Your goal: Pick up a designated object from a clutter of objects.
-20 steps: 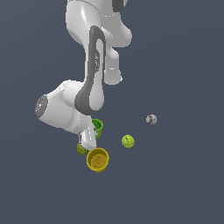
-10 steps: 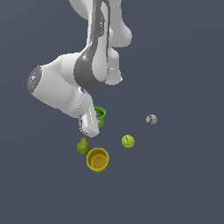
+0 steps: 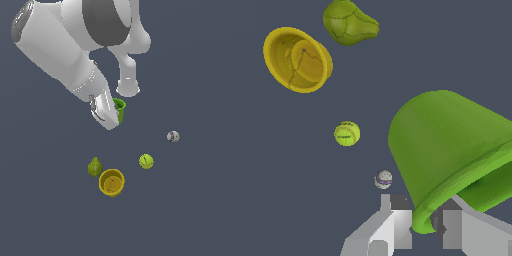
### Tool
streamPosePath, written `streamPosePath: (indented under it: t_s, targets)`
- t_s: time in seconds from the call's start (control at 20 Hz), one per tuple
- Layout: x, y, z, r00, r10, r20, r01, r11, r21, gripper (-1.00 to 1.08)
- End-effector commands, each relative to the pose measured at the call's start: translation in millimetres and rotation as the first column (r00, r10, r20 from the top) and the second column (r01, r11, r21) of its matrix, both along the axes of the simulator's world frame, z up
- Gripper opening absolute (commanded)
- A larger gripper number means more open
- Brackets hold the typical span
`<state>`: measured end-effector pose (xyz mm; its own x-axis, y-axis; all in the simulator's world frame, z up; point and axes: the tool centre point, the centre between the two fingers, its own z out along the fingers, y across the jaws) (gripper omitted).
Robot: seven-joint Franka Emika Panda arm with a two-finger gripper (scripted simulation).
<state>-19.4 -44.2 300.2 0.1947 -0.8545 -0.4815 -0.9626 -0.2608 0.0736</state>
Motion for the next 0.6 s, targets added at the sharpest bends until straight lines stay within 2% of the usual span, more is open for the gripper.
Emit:
streamPosePath:
  t_s: [0.0, 0.3, 0.55]
  targets:
    - [-5.5, 5.2, 26.7, 1.000, 0.000, 0.000, 0.000, 1.000, -0.001, -1.00]
    - [-13.7, 15.2, 75.8, 1.000, 0.000, 0.001, 0.000, 1.000, 0.000, -1.00]
    - [-16.7, 19.7, 98.3, 1.000, 0.000, 0.001, 0.000, 1.000, 0.001, -1.00]
